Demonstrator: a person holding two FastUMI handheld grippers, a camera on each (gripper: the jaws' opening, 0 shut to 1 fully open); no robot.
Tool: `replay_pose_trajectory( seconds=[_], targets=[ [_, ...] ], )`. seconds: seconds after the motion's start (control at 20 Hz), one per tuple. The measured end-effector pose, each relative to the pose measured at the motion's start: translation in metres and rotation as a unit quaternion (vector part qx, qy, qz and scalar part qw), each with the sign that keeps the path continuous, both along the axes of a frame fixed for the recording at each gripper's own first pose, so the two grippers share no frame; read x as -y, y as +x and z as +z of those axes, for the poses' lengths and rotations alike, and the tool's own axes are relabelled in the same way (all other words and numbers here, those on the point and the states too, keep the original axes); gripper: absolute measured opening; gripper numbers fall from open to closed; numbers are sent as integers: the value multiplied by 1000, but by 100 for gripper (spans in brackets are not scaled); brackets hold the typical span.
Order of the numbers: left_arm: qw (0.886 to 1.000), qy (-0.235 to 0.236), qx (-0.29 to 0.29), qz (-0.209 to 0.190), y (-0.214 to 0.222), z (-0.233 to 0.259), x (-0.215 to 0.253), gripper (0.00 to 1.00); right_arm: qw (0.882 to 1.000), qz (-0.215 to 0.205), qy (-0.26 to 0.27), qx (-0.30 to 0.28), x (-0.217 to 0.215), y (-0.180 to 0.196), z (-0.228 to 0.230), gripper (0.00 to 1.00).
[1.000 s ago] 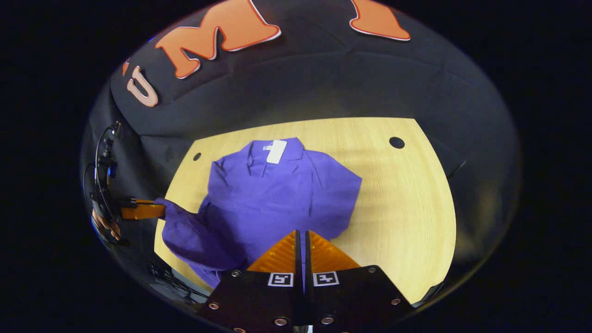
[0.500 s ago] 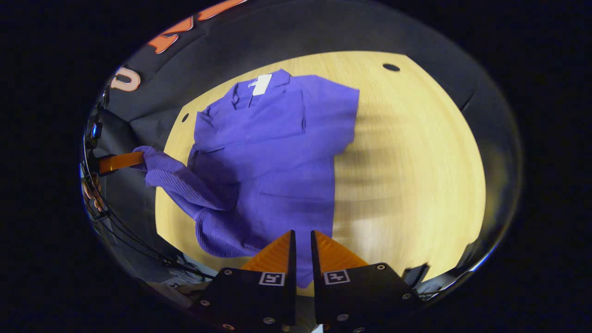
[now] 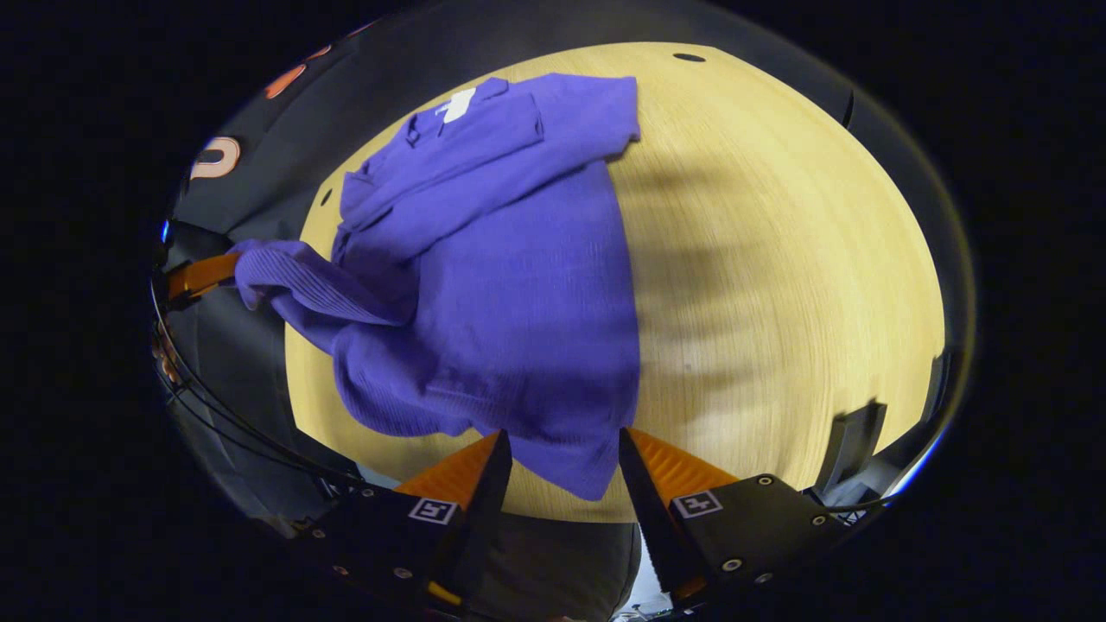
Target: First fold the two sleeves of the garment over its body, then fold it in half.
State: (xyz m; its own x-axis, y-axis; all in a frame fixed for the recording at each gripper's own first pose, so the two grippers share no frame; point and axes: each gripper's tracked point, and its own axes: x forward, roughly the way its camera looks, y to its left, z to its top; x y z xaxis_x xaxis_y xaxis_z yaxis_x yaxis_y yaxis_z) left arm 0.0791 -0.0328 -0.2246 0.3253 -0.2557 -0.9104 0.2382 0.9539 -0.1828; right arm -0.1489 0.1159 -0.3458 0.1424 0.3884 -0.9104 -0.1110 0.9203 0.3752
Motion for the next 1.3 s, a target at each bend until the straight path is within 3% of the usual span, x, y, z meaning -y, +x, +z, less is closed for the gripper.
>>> replay_pose_trajectory(
  seconds=[0.05,0.2,0.45,0.55,0.75,0.8,0.95,1.3],
  targets=[
    [1000,1,0,0,0,1,0,8,1000,-2,-8,0,1,-2,-6,77],
    [1000,6,-2,2,-4,-2,-3,8,999,-4,-33,-7,2,-11,-24,87],
    [1000,10,-8,7,-12,-6,-6,8,993,20,-111,18,9,-2,-32,82],
    [1000,8,-9,10,-14,-6,-6,8,989,51,-133,44,10,2,-33,64],
    [1000,5,-9,14,-18,-5,-9,8,990,41,-125,52,0,6,-30,7],
    [1000,4,-10,14,-19,-6,-10,8,991,45,-114,46,-2,6,-30,2],
    [1000,6,-10,16,-18,-6,-14,8,996,28,-77,24,-2,9,-22,2],
    [1000,-3,-5,13,-9,2,-11,8,998,-5,-21,66,1,70,44,2]
  ],
)
